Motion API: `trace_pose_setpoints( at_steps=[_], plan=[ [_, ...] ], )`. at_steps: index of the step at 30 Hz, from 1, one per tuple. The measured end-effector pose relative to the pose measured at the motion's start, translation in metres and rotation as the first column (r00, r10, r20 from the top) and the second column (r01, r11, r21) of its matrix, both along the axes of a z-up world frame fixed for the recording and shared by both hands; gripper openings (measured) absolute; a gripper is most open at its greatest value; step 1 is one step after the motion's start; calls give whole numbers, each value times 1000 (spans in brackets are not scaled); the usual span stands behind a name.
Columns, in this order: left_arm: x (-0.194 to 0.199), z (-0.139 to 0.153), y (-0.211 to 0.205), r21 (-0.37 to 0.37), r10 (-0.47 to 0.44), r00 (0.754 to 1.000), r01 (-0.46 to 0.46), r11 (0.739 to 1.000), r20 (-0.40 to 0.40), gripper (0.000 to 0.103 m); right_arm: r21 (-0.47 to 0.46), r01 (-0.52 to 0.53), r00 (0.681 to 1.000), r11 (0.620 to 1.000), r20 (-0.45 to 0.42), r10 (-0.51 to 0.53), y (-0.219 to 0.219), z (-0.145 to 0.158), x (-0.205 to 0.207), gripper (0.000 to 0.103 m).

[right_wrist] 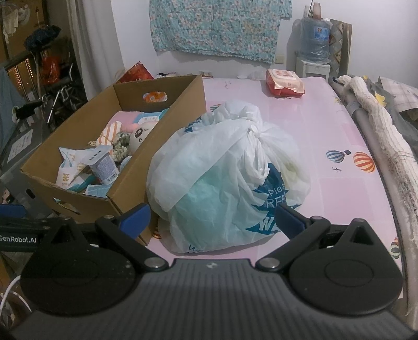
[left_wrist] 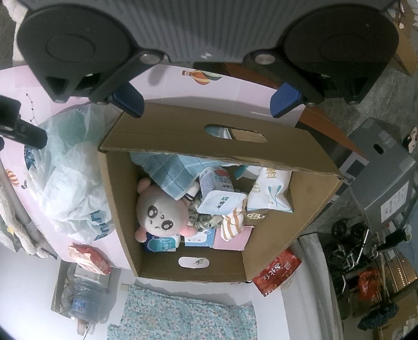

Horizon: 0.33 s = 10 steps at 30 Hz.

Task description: Organize soft objects

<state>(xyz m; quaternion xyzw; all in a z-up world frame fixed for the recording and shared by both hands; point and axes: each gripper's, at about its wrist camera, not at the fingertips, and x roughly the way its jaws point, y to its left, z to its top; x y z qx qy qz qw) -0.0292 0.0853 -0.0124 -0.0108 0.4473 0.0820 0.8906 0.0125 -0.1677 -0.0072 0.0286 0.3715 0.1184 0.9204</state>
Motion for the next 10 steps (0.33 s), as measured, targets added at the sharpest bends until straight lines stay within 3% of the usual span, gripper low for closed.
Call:
trace_pose_setpoints(
  at_steps=[10],
  plan=[
    [0, 0, 0, 0, 0, 1000, 0, 1000, -1, 103, 0, -5, 1000, 1000, -4, 5, 1, -3, 2, 102]
  ],
)
